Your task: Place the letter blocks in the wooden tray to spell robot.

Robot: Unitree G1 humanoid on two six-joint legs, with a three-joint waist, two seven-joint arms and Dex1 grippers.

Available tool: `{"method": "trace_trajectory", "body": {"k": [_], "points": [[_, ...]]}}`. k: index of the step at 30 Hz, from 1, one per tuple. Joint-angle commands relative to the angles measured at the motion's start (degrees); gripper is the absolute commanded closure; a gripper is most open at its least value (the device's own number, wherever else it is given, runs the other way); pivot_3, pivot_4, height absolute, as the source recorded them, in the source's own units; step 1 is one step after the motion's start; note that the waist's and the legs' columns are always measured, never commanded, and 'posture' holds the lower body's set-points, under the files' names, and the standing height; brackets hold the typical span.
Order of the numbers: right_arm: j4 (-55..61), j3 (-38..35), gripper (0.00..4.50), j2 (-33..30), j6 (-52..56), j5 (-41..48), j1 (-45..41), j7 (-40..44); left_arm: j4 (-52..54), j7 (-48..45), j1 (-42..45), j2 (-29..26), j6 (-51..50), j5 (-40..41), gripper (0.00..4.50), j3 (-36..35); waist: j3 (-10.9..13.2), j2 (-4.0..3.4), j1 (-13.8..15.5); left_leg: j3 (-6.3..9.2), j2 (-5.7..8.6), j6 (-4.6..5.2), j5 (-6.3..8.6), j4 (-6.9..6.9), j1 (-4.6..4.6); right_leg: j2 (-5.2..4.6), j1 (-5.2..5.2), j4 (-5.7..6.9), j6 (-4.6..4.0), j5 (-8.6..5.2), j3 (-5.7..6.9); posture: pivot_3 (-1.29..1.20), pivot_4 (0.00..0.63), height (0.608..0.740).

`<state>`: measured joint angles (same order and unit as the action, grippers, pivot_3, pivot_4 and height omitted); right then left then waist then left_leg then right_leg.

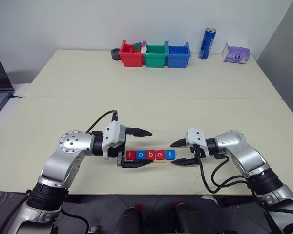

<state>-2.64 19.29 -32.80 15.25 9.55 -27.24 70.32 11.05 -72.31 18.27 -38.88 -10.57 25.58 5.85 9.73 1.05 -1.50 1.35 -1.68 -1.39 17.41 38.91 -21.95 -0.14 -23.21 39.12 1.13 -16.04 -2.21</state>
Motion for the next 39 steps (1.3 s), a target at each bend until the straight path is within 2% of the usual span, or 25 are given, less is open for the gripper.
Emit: {"method": "trace_trajectory", "body": {"k": [1, 9, 12, 22, 23, 39], "points": [[1.27, -1.26, 0.02, 0.26, -0.20, 0.71, -0.89, -0.31, 0.59, -0.27, 0.54, 0.10, 1.10, -0.04, 0.00, -0.34, 0.00, 0.00, 0.00, 0.00, 0.00, 0.00, 0.00, 0.00, 0.00, 0.00, 0.00, 0.00, 0.00, 0.00, 0.00, 0.00, 0.150, 0.740], [3.34, -5.17, 0.02, -1.26, 2.51, 3.60, -0.57, -0.87, 0.87, -0.39, -0.08, 0.15, 1.25, -0.08, 0.00, -0.41, 0.00, 0.00, 0.00, 0.00, 0.00, 0.00, 0.00, 0.00, 0.00, -0.01, 0.00, 0.00, 0.00, 0.00, -0.01, 0.00, 0.150, 0.740], [3.85, -6.05, 0.59, -2.28, 2.60, 4.23, 0.36, -0.28, 0.69, -0.51, -0.04, 0.13, 1.37, -0.10, 0.00, -0.46, 0.00, 0.00, 0.00, 0.00, 0.00, 0.00, 0.00, 0.00, 0.00, 0.00, 0.00, 0.00, 0.00, 0.00, -0.01, 0.00, 0.150, 0.740], [2.44, -4.98, 4.27, -2.63, -2.14, 1.92, 2.82, -0.96, 0.23, -0.71, 0.52, 0.40, 1.79, -0.31, 0.00, -0.18, 0.00, 0.00, -0.02, -0.01, 0.01, 0.00, 0.00, 0.00, 0.01, 0.00, 0.00, 0.02, 0.00, 0.00, -0.02, 0.00, 0.150, 0.740], [2.40, -4.95, 4.45, -2.68, -2.37, 1.77, 2.97, -1.01, 0.38, -0.72, 0.45, 0.35, 1.73, -0.28, 0.00, -0.22, 0.00, 0.00, -0.03, -0.01, 0.01, 0.00, 0.00, 0.00, 0.01, 0.00, 0.00, 0.02, 0.00, 0.00, -0.01, 0.00, 0.150, 0.740], [1.04, -3.25, 4.45, -1.82, -5.86, -0.71, 3.76, -1.32, 0.93, -0.32, -0.06, 0.12, 1.59, -0.40, 0.00, -0.56, 0.00, 0.00, -0.02, -0.01, 0.01, 0.00, 0.00, 0.01, 0.01, 0.00, 0.00, 0.02, 0.00, 0.00, -0.02, 0.00, 0.150, 0.740]]}}
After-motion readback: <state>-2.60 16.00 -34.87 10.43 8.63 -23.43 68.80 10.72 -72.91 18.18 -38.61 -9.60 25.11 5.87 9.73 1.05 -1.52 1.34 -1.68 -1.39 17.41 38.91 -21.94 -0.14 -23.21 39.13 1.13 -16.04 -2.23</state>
